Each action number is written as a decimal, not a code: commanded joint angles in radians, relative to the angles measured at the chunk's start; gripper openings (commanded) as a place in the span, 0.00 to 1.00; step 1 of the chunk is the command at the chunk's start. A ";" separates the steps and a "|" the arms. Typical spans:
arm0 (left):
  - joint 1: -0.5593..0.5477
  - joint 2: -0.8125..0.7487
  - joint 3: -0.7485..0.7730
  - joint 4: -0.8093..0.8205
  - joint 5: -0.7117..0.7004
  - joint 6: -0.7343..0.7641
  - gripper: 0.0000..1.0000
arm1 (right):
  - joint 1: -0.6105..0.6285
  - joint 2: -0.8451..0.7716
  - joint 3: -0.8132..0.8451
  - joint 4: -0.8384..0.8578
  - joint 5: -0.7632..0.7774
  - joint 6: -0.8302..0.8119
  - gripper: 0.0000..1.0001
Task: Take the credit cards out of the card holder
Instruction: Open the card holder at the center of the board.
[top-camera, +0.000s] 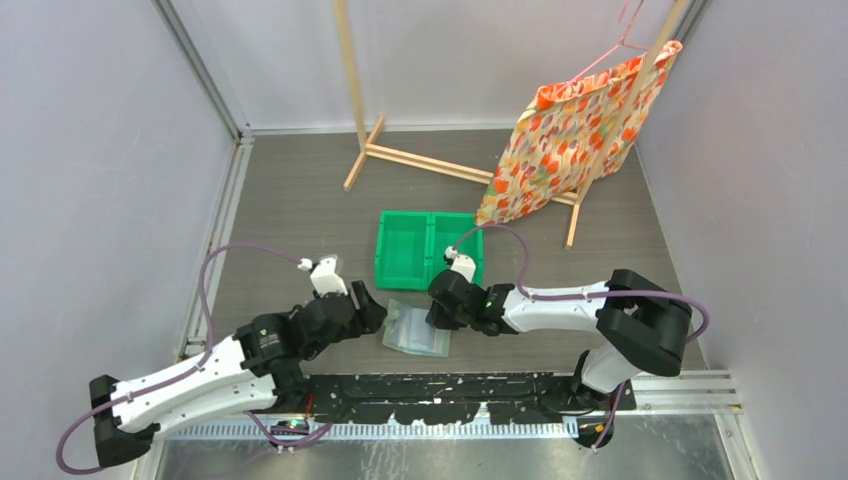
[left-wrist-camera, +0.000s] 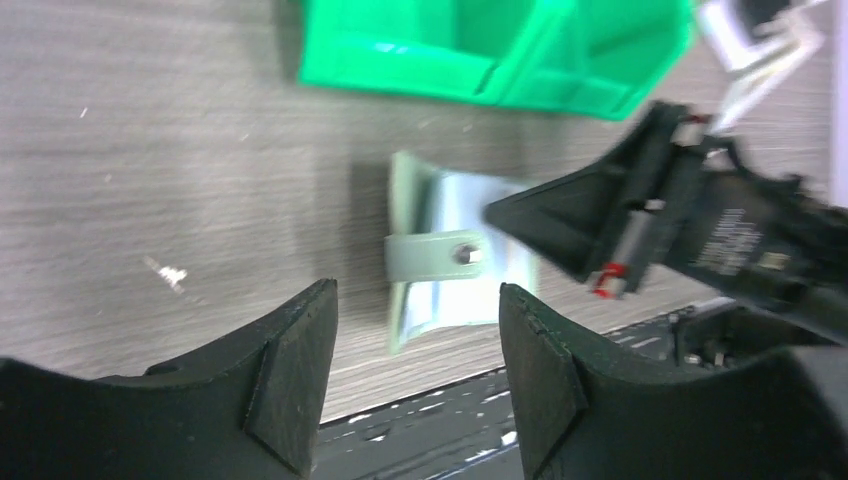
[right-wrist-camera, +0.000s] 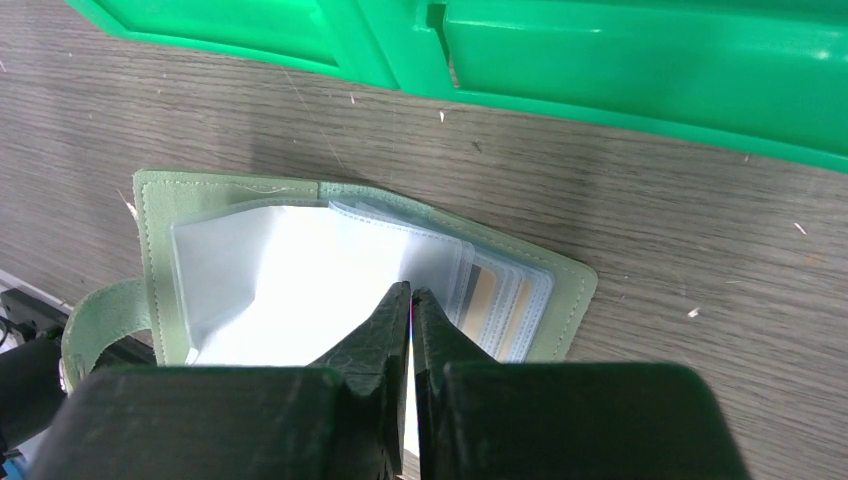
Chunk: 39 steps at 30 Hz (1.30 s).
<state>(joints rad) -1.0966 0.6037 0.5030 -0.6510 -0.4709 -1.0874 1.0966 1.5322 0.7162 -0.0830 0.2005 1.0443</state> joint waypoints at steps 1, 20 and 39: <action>-0.017 0.038 0.109 0.067 0.015 0.082 0.60 | 0.002 0.038 0.005 -0.054 0.016 -0.010 0.09; -0.022 0.314 -0.100 0.383 0.035 -0.106 0.35 | 0.003 -0.089 -0.066 -0.027 0.035 0.008 0.09; -0.013 0.540 -0.098 0.465 0.095 -0.109 0.30 | 0.019 -0.066 -0.084 0.077 -0.027 0.037 0.08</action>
<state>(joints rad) -1.1126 1.1183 0.4046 -0.1997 -0.3885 -1.1797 1.0969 1.4338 0.6041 -0.0696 0.2089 1.0626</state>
